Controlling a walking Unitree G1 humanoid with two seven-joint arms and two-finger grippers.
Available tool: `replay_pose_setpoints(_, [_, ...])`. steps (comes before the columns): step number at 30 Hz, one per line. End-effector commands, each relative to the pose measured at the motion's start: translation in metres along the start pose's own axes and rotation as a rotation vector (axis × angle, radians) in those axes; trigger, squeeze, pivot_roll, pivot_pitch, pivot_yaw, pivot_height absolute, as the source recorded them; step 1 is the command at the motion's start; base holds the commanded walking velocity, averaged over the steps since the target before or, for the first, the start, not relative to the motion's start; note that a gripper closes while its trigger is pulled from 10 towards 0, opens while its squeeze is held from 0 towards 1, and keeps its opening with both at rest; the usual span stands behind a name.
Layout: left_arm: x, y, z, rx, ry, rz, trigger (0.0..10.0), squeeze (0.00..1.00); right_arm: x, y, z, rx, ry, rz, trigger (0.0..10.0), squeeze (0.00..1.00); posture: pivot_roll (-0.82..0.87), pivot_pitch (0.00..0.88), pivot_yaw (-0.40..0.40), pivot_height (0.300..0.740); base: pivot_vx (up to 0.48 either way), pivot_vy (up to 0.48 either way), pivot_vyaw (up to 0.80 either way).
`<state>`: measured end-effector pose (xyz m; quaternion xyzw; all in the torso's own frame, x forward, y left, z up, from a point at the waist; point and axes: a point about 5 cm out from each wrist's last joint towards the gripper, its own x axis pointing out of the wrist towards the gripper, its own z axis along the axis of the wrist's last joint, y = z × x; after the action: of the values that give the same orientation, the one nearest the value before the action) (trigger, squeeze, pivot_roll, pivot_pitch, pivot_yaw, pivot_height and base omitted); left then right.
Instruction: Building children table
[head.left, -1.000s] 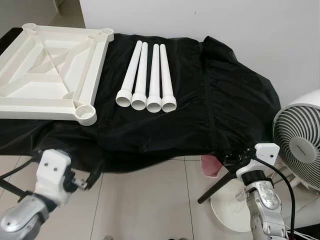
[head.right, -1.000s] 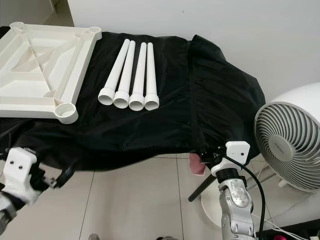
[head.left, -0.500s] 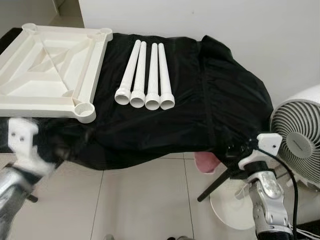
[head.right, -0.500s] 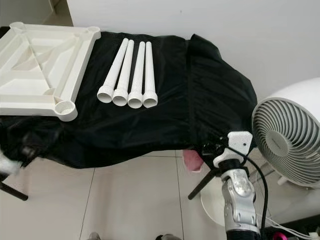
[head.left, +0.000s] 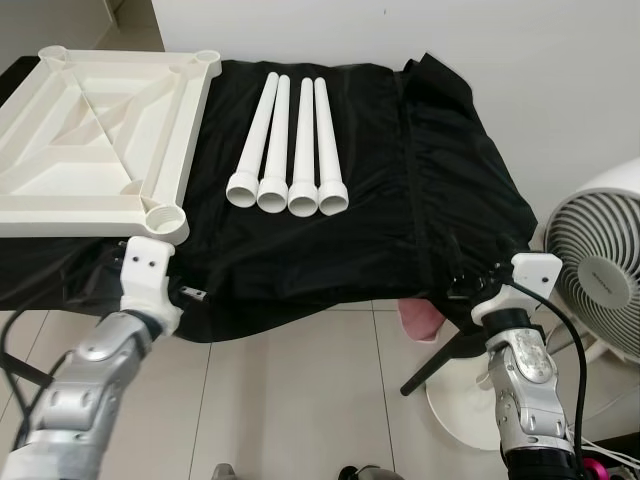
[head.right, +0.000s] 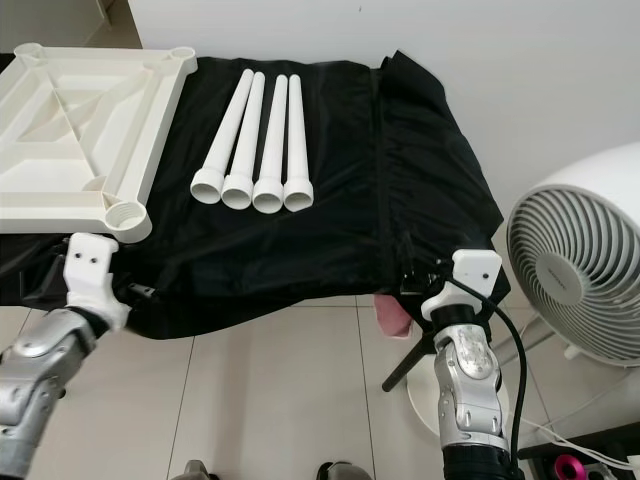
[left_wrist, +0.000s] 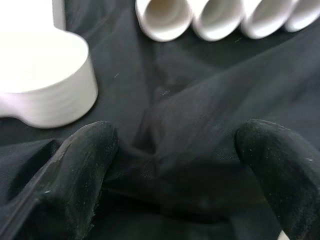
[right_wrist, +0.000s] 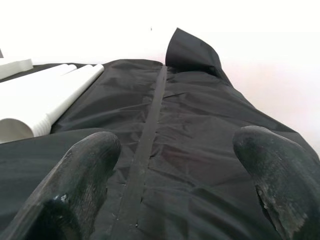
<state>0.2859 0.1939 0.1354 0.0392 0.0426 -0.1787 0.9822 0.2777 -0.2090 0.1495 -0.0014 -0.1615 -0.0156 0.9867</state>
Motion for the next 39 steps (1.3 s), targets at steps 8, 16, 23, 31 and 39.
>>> replay_pose_setpoints(8, [0.001, -0.002, -0.049, 0.072, 0.227, 0.101, 10.0, 0.0, 0.001, -0.001, 0.0, -0.005, 0.003, -0.017, 10.0, 0.0, 0.07, 0.164, 0.013, 0.74, 0.0, 0.0, 0.0])
replay_pose_setpoints(16, [-0.06, -0.027, -0.086, 0.058, 0.524, -0.24, 10.0, 0.0, 0.001, -0.005, -0.001, -0.02, 0.013, -0.024, 10.0, 0.0, 0.08, 0.175, 0.008, 0.74, 0.0, 0.0, 0.0])
replay_pose_setpoints(23, [-0.096, -0.065, -0.063, 0.038, 0.449, -0.613, 10.0, 0.0, 0.006, 0.001, -0.003, -0.016, 0.022, 0.001, 10.0, 0.0, 0.12, 0.178, -0.008, 0.74, 0.0, 0.0, 0.0])
replay_pose_setpoints(31, [-0.072, -0.064, -0.011, -0.058, 0.173, -0.575, 10.0, 0.0, 0.01, 0.003, -0.005, -0.013, 0.025, 0.015, 10.0, 0.0, 0.12, 0.178, -0.014, 0.74, 0.0, 0.0, 0.0])
replay_pose_setpoints(39, [-0.023, -0.027, 0.041, -0.032, -0.109, -0.261, 10.0, 0.0, 0.016, 0.003, -0.003, -0.01, 0.014, 0.015, 10.0, 0.0, 0.11, 0.153, -0.017, 0.74, 0.0, 0.0, 0.0])
